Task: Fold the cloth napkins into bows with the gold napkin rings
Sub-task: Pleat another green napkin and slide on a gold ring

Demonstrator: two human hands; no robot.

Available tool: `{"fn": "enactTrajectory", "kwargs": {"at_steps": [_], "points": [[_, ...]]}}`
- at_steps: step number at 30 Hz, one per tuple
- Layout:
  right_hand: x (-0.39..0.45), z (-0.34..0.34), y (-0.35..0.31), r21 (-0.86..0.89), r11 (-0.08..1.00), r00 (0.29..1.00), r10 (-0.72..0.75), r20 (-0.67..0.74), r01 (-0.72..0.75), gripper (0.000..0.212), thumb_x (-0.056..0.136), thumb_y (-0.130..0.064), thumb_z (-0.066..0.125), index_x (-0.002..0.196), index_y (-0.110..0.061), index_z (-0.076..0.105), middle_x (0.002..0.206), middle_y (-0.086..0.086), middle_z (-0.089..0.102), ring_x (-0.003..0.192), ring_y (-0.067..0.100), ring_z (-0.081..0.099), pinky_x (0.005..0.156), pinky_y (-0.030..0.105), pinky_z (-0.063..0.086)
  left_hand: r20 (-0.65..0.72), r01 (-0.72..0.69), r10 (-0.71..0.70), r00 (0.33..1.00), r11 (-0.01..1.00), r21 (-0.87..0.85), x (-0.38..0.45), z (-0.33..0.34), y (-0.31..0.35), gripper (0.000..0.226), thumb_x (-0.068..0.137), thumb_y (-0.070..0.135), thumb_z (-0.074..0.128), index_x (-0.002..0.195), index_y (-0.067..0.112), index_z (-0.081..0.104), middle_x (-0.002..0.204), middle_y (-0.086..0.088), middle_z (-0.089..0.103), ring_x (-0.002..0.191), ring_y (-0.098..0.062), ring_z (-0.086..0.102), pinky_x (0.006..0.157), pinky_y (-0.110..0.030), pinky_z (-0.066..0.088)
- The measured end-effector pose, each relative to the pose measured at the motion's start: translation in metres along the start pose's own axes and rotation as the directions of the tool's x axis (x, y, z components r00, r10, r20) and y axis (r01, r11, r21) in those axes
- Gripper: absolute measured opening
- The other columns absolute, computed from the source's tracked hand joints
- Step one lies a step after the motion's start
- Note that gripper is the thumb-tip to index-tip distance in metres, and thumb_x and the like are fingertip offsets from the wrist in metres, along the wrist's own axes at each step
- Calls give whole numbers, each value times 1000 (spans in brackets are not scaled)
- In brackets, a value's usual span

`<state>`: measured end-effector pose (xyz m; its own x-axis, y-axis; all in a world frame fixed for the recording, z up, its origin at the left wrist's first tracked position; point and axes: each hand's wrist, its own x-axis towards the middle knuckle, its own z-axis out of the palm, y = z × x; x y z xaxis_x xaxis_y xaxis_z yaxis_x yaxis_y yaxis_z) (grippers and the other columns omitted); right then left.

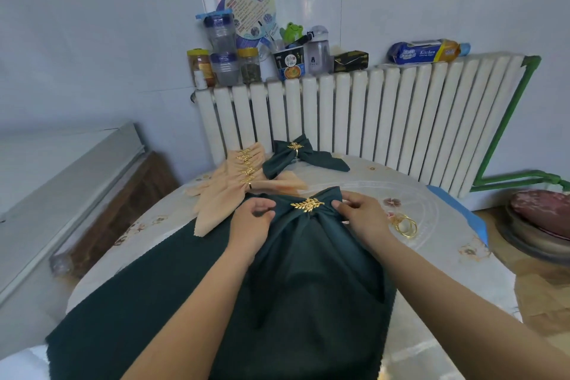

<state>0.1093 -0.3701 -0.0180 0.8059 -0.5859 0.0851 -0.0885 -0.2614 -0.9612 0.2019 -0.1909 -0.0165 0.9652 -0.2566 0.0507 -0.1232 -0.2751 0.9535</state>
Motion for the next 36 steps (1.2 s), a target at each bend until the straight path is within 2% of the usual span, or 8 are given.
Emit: {"fn": "enactTrajectory", "kwargs": {"at_steps": [8,13,16,22,25,29,33,36], "points": [[113,31,-5,-233,972,999,30,-44,-39,36,96,-15,50,132,-17,55,97,8,68,81,15,60,69,17,41,38,-6,2,999,996,94,96,16,12,26,91,3,54,111,19,61,115,2,56,98,-8,49,86,-20,38],[191,54,11,-200,969,985,119,-124,-142,31,93,-10,54,123,-6,53,123,12,60,112,26,56,89,29,42,74,-30,19,997,987,160,173,43,4,38,91,3,54,125,20,53,130,4,49,111,-10,47,67,-3,36],[229,66,24,-190,971,984,125,-127,-147,34,92,-12,54,125,-6,52,126,11,58,115,25,54,94,30,42,120,-47,26,992,983,175,211,60,-3,47,90,1,53,133,19,46,140,-1,44,126,-17,42,87,-14,31],[295,79,40,-248,967,997,33,-67,-48,47,94,-15,52,139,-7,40,139,10,48,127,26,45,106,33,34,199,-114,58,978,951,286,279,88,-27,61,90,4,52,143,25,31,148,-2,33,131,-20,36,94,-23,31],[316,86,54,-322,947,1000,1,-8,-3,49,95,-15,50,141,-6,36,142,11,46,129,27,43,106,33,33,228,-182,88,970,881,436,299,105,-44,65,91,12,51,147,25,21,152,-1,24,137,-23,28,111,-39,27],[327,96,86,-429,902,998,-46,36,58,53,94,-13,51,143,-5,32,144,10,41,133,27,38,108,32,30,301,-275,68,951,626,730,310,123,-67,68,96,21,38,151,19,-1,159,-2,-4,146,-20,-2,117,-48,6],[329,108,104,-653,754,998,-61,28,64,60,98,-23,43,149,-8,17,150,12,30,137,28,31,110,39,27,296,-264,1,955,458,849,310,131,-78,67,96,25,26,150,15,-12,158,-7,-15,145,-21,-11,117,-46,2],[325,106,103,-826,563,1000,-25,9,22,58,101,-34,28,151,-12,8,154,7,24,143,25,17,115,44,15,308,-254,-44,950,464,849,308,129,-68,66,97,25,26,150,16,-13,157,-8,-18,145,-23,-12,116,-46,-1]]}}
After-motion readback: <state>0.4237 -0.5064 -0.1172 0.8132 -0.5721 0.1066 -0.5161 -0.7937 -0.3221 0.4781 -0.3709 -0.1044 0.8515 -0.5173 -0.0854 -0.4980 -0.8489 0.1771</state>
